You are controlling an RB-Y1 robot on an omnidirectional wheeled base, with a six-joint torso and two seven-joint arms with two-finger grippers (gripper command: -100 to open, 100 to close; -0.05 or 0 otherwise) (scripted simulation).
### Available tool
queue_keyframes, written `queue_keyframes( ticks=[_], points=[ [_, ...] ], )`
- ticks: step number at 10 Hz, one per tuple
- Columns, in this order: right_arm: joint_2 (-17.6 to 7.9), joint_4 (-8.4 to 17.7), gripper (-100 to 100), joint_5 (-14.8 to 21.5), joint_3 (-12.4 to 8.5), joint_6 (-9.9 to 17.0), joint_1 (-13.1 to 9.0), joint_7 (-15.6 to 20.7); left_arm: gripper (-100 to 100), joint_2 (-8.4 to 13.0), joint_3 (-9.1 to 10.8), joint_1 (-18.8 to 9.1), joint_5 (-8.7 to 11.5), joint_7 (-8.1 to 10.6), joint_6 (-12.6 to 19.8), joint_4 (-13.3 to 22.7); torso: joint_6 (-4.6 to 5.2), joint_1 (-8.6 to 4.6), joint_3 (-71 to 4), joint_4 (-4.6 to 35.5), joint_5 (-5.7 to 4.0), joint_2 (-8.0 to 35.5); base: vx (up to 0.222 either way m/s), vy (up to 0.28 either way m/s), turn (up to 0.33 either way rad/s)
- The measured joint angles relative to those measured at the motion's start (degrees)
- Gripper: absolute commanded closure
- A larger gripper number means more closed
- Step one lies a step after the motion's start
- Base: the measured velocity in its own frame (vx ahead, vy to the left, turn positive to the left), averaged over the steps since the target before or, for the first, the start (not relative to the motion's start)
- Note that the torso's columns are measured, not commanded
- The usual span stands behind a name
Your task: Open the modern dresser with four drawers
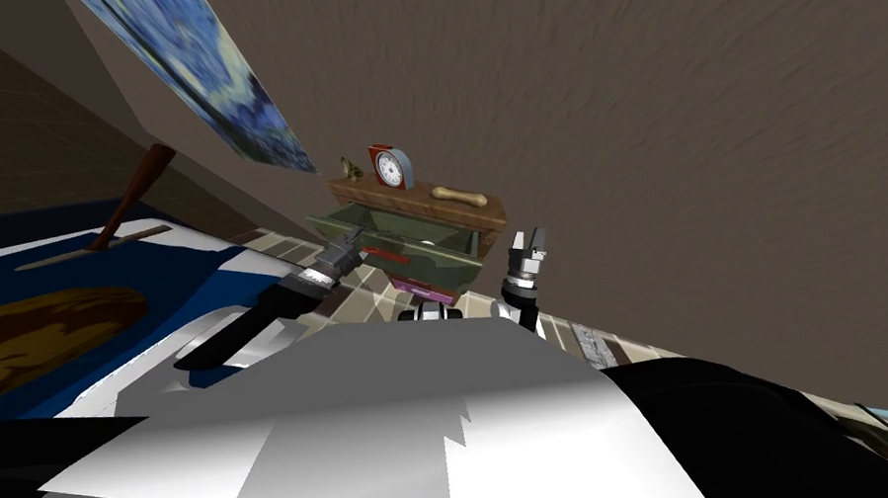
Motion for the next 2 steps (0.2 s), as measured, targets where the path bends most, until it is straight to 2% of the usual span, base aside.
queue_keyframes(
  ticks=[2],
  points=[
    [0.00, 0.00, 0, 0.00, 0.00, 0.00, 0.00, 0.00, 0, 0.01, -0.03, 0.07, 0.00, 0.00, 0.11, 0.12, 0.00, 0.04, -0.06, -0.07, 0.03, -0.12, 0.000, 0.000, 0.000]
  ],
)
